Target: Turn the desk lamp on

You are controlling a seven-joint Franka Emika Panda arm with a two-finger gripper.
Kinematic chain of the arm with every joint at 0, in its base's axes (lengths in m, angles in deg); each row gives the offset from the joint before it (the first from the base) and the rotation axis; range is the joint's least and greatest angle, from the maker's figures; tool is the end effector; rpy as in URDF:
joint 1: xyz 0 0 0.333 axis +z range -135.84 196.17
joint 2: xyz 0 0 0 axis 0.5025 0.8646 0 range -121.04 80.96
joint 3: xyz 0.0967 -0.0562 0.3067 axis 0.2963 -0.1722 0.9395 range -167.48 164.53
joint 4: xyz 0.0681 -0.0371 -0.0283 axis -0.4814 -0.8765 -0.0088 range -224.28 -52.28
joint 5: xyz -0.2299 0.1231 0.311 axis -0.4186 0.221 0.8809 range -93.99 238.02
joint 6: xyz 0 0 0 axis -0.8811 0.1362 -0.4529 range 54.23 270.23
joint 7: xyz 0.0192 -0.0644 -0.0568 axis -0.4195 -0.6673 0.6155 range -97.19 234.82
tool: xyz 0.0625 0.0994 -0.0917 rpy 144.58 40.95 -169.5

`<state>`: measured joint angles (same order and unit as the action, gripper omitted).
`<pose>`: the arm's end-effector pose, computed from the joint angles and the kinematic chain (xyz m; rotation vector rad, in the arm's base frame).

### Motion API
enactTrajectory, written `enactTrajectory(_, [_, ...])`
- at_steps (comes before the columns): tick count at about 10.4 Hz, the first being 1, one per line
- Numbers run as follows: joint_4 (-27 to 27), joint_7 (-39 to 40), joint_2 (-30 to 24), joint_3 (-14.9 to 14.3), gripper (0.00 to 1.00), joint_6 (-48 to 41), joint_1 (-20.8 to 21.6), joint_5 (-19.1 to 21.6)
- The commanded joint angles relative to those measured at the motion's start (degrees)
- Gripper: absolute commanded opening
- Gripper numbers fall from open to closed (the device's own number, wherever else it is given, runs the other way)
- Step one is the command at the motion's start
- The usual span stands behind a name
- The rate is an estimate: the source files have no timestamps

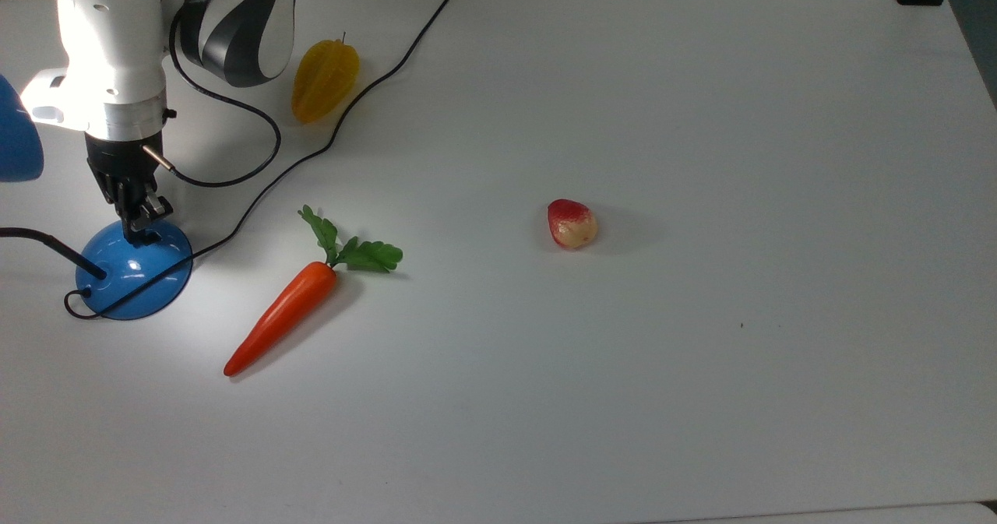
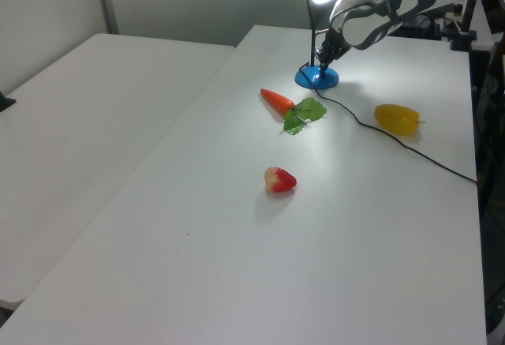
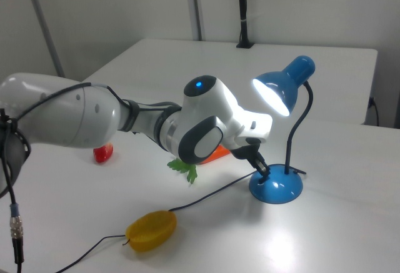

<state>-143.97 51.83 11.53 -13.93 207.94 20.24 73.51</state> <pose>0.7021 -0.2675 0.3044 2.8020 -0.9439 0.6808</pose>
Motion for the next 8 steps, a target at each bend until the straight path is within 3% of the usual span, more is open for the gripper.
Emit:
enactTrajectory(1, [-13.9, 1.2, -14.9, -0.3, 0.00, -0.2, 3.8, -1.0])
enactTrajectory(2, [-15.8, 1.3, -19.2, -0.3, 0.00, -4.7, 5.6, -1.0])
enactTrajectory(5, [-14.9, 3.6, -27.2, -0.5, 0.00, -24.2, 12.9, -1.0])
enactTrajectory(7, [-10.6, 8.0, -28.5, -0.6, 0.04, -37.1, 17.2, -0.9])
enactTrajectory(8, [-8.9, 10.5, -29.0, -0.6, 0.11, -42.0, 18.6, -0.8])
